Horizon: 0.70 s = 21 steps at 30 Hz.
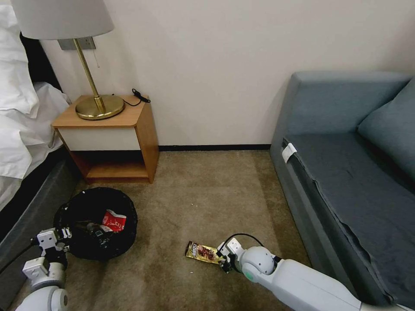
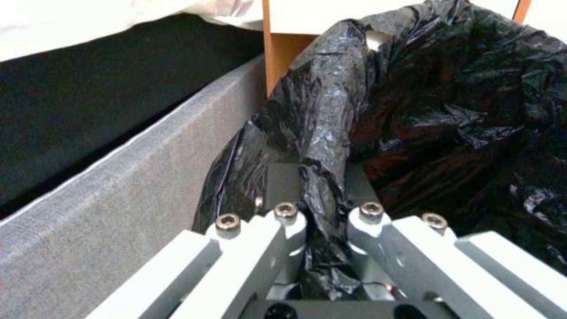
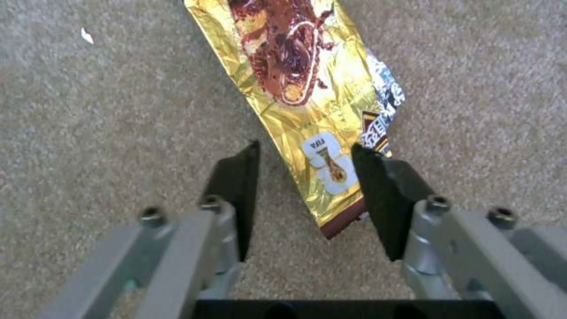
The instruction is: Pick up the trash bin, then pick up the garbage on the floor and place it into the trash bin.
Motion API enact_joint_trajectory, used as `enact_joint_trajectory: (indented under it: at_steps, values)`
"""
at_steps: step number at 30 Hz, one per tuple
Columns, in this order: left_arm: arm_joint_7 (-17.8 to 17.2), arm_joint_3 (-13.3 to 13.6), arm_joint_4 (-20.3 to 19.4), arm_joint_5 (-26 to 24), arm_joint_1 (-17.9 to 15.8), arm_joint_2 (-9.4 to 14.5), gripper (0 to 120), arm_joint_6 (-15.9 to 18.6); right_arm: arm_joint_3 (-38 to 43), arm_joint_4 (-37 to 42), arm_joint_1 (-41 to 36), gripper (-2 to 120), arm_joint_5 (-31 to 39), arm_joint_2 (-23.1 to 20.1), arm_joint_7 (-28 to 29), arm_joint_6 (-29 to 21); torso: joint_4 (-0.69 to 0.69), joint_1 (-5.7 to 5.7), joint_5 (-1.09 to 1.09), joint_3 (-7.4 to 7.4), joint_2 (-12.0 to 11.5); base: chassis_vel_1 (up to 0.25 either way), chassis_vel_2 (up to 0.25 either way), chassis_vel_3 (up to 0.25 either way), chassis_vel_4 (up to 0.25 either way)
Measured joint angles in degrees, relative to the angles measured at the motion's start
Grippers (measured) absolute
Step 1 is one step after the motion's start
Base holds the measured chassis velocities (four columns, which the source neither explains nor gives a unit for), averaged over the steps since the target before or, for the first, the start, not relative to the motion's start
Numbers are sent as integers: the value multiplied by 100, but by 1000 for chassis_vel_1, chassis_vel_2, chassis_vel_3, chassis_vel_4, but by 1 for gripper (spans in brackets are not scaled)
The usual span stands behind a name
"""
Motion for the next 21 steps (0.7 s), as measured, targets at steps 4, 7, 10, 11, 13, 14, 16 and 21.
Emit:
enact_joint_trajectory:
  at_steps: [4, 7, 10, 11, 13, 14, 16, 21]
  values:
    - [1, 17, 15, 2, -8, -8, 3, 1, -3, -24, -16, 62, -72, -2, -23, 1, 0, 0, 0, 0, 0, 0, 0, 0, 0]
    - [3, 25, 15, 2, -14, -9, 3, 3, -2, -54, -19, 74, -133, -4, -35, 17, 0, 0, 0, 0, 0, 0, 0, 0, 0]
    - [3, 26, 15, 1, -21, -9, 3, 8, 0, -89, -19, 84, -183, 0, -49, 39, 0, 0, 0, 0, 0, 0, 0, 0, 0]
    - [3, 27, 15, 0, -23, -9, 3, 9, 0, -105, -18, 89, -199, 6, -56, 50, 0, 0, 0, 0, 0, 0, 0, 0, 0]
    - [4, 27, 17, -4, -23, -8, 3, 10, 0, -122, -16, 93, -216, 13, -69, 59, 0, 0, 0, 0, 0, 0, 0, 0, 0]
    - [5, 28, 22, -7, -24, -8, 3, 10, -1, -141, -13, 94, -238, 22, -86, 71, 0, 0, 0, 0, 0, 0, 0, 0, 0]
    - [5, 28, 29, -9, -24, -7, 3, 10, -3, -157, -9, 95, -255, 27, -98, 84, 0, 0, 0, 0, 0, 0, 0, 0, 0]
    - [7, 28, 37, -18, -28, -3, 3, 10, -19, -226, 8, 93, -297, 61, -133, 126, 0, 0, 0, 0, 0, 0, 0, 0, 0]
